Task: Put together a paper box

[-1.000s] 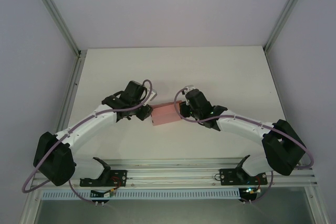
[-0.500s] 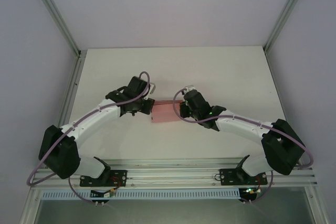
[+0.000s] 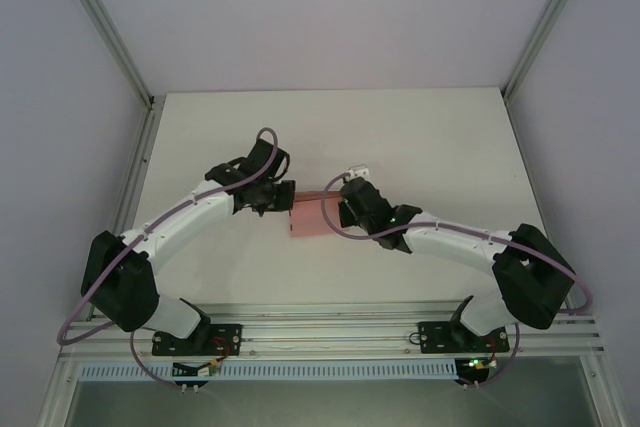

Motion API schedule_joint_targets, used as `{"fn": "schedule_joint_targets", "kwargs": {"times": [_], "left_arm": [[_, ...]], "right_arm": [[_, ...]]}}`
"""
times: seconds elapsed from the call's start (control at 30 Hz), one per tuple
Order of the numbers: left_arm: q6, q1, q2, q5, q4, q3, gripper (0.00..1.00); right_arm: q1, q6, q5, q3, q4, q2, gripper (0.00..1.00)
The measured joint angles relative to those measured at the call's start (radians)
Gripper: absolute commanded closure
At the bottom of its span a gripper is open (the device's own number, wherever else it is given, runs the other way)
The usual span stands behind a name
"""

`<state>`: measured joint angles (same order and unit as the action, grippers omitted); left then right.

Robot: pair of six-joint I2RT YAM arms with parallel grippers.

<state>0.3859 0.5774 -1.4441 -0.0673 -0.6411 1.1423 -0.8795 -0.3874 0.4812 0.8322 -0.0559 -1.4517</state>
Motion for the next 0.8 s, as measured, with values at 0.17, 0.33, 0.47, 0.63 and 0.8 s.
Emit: {"fn": "schedule_joint_targets", "kwargs": {"times": [0.17,0.33,0.47,0.63,0.8], "left_arm": [[0.042,0.000,0.007,-0.002,-0.005,0.001,1.00],[0.089,0.000,0.004,0.004,-0.002,0.001,1.00],[0.119,0.000,0.001,0.016,0.020,0.001,1.00],[0.102,0.000,0.003,0.025,0.043,-0.011,1.00],[0.042,0.000,0.053,0.031,0.126,-0.125,1.00]], "right_arm": [[-0.013,-0.007,0.023,-0.010,0.017,0.001,1.00],[-0.032,-0.009,0.048,-0.013,0.020,0.001,1.00],[-0.043,-0.010,0.068,-0.014,0.016,0.000,1.00],[-0.046,-0.016,0.076,-0.021,0.026,0.001,1.00],[-0.052,-0.016,0.075,-0.027,0.043,0.001,1.00]]}}
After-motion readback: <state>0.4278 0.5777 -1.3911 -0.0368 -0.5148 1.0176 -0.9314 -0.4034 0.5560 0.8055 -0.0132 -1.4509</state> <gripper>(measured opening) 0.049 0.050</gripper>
